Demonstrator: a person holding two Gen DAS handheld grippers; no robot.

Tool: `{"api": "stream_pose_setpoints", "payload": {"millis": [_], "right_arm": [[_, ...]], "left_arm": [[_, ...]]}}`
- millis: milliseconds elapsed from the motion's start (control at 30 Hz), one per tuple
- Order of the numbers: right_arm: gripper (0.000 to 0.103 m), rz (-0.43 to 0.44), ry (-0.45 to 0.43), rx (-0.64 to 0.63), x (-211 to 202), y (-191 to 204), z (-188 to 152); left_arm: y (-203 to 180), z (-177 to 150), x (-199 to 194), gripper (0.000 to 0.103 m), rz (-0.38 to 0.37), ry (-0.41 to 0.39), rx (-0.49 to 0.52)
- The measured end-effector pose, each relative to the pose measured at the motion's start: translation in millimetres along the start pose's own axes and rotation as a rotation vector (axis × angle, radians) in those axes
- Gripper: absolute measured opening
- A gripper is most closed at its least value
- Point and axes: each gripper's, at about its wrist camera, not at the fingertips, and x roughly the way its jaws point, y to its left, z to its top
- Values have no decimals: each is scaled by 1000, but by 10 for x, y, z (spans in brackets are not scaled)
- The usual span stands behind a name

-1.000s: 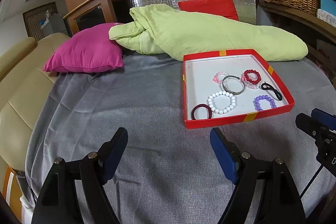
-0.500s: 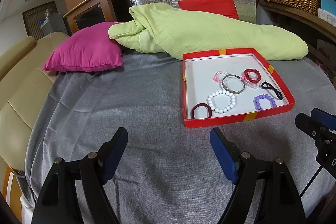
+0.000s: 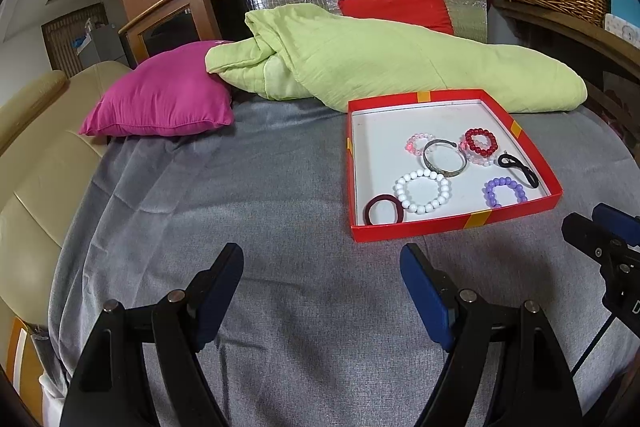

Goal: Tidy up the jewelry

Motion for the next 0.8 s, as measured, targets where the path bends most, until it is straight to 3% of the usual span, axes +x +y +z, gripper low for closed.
{"api": "stream_pose_setpoints", "payload": {"millis": [800], "right_arm": [[56,0,0,0,-12,6,2]], "left_arm": [[-5,-4,-10,81,-2,3,6]]}}
